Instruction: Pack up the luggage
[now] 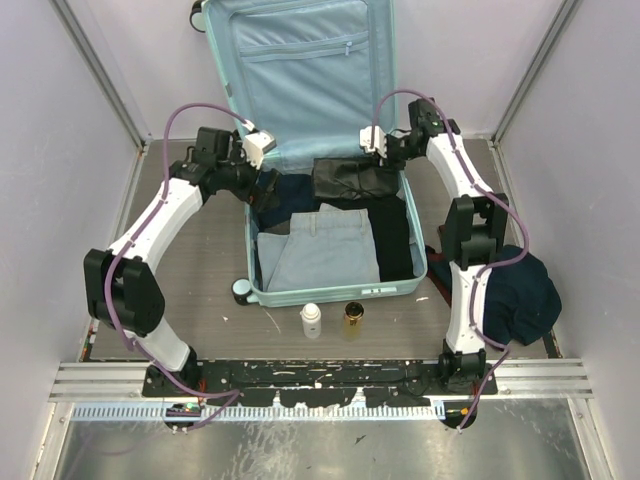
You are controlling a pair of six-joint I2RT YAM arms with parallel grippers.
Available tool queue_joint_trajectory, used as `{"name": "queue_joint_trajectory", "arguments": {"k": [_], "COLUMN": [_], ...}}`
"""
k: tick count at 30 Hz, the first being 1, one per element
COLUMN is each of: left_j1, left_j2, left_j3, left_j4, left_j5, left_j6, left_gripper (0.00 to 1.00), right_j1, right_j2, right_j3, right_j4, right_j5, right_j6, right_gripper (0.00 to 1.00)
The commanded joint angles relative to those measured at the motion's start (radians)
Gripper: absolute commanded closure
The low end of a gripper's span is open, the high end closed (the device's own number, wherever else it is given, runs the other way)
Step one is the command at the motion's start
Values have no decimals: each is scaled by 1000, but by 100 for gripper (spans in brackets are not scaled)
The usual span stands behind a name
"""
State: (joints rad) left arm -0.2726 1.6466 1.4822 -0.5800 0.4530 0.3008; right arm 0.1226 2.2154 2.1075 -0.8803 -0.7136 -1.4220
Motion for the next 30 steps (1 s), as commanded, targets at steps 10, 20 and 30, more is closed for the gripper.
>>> {"name": "queue_joint_trajectory", "arguments": {"k": [10,20,30], "left_j1": [5,5,-101], "left_j2": [-100,-277,-476], "left_j3": [-27,-114,-256], "left_j4": [-9,-145,-283], "left_j5": [84,216,321], "left_j6": [62,137,294], "left_gripper": [2,2,2], "right_j1": [18,21,22], "right_j2": [-74,-433,-974], "right_j3": [12,-289,-741], "right_j4": [178,247,270], "right_j5": [12,-76,-185], "right_j6": [161,339,512], "right_gripper": [16,0,0]}}
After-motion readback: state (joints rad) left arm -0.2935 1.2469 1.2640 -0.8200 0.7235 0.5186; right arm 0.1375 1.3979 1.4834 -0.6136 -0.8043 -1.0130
